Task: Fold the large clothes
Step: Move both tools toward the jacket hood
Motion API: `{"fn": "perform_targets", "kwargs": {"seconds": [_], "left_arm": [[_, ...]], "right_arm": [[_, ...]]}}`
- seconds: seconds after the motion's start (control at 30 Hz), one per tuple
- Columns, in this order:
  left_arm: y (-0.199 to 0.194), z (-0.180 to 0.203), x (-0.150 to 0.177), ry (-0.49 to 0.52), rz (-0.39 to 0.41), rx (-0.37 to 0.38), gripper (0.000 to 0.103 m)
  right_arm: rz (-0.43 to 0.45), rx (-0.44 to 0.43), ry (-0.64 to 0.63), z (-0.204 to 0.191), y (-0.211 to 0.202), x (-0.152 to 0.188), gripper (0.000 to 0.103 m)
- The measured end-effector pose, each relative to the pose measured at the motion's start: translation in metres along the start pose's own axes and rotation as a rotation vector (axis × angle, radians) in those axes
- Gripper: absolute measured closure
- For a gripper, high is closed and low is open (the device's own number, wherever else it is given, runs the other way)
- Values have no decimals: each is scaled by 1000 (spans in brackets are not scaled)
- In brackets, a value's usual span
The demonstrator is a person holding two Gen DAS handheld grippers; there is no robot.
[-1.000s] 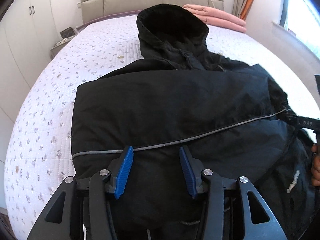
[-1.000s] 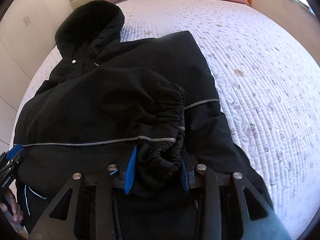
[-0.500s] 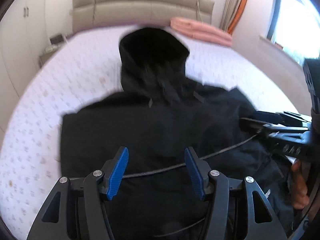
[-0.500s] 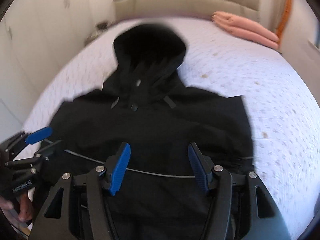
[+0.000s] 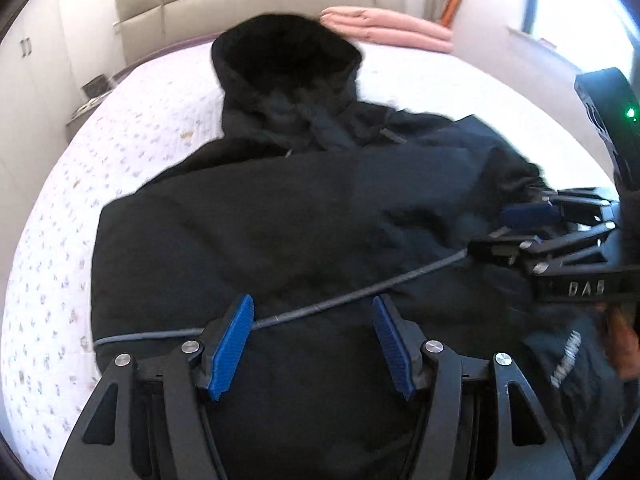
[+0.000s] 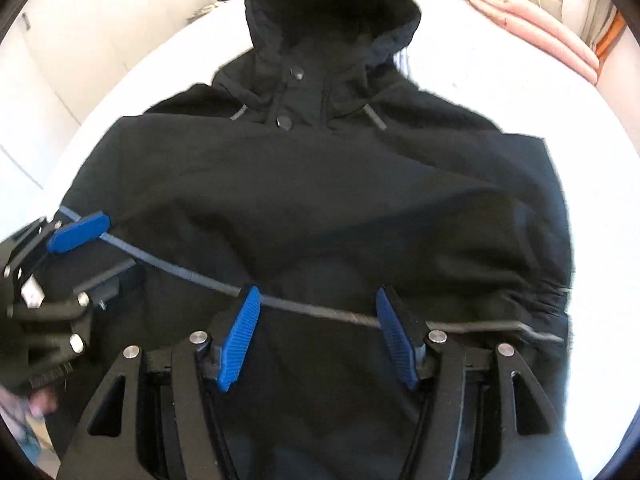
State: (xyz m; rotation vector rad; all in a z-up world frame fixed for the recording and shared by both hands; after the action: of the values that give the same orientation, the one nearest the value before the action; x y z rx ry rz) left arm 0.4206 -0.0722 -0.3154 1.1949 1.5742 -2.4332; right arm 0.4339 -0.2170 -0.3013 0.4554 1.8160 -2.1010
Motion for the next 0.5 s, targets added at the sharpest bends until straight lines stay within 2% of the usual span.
{"fn": "perform_targets", "kwargs": {"seconds": [0.1,0.17,0.2,0.23,0.3,0.33,0.4,0.5], "left_arm": [[-30,8,0,22,38,25,39],[-41,5,0,-2,58,29,39],[-42,0,1,-21,58,23,39],[-38,-7,3,-38,45,6,39],[-18,-29,21,-99,-41,-48,40],[-5,-36,31,-117,-74,-47,40],[0,-36,33,-84,-53,-61,39],[-9,-35,27,-117,-62,-62,39]], "right_arm": [[43,25,-17,20,-25,9,39],[41,52,4,39,-32,14,39],[25,65,22,51,-28,21,43],[11,62,31,55,-25,28,51],[-42,40,60,66,-12,42,56],[-54,21,72,65,-7,45,55],[-71,3,98,60,7,43,53],[-99,-9,120,59,12,35,51]]}}
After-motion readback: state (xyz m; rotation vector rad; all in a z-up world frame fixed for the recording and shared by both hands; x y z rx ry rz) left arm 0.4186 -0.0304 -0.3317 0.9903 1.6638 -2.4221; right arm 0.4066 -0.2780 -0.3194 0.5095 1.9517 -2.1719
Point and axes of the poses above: each gripper's, at about its wrist camera, not at the fingertips, and y roughly the way its jaws point, z to its right, x to its underside, the point moved 10 cm from there along y, roughly the way its jaws point, and after that the axes turned 12 degrees about x, right-handed, at the moved point
